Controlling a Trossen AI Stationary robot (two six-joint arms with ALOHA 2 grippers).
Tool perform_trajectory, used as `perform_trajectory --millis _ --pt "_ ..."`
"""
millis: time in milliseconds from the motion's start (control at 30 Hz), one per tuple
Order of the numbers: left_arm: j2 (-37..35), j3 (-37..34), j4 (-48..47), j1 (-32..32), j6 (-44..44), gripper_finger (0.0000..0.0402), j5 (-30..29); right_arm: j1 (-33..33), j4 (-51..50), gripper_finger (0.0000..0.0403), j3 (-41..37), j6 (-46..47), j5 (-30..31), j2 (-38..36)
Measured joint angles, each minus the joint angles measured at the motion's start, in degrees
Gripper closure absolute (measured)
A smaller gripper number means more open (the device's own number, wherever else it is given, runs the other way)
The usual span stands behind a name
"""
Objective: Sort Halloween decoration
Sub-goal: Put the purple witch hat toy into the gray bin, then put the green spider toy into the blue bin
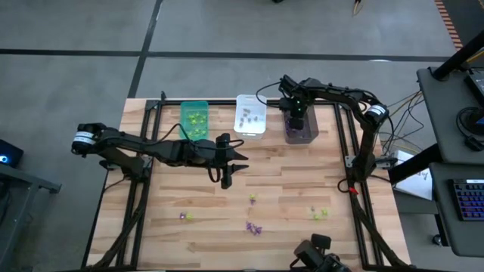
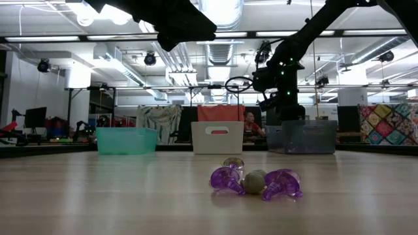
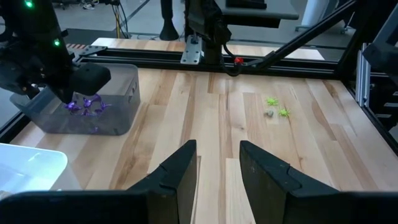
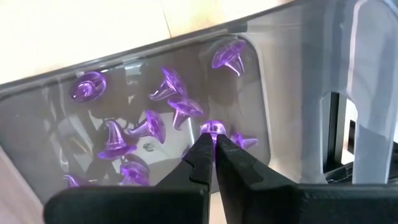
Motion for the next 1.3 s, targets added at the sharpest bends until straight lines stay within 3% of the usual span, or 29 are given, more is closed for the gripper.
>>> perform_trajectory --millis 267,767,1133,1300 --pt "0.00 0.00 0.00 -0.01 -0.22 0.0297 -0.01 0.00 0.39 0.0390 -0.09 0.96 -0.01 0.00" --pt "0.03 0.00 -0.37 -0.01 -0.26 0.0297 -0.01 0.00 -0.26 0.0322 1.07 5.62 0.23 -0.91" --pt "2.34 -0.02 -2.44 -0.01 -2.64 0.0297 0.02 3.06 -6.30 0.0323 2.21 15.39 -0.41 -14.53" --pt "2.40 -0.02 -3.60 -0.11 -3.19 0.0297 0.01 8.34 -7.90 0.0332 1.60 23.43 -8.31 -22.26"
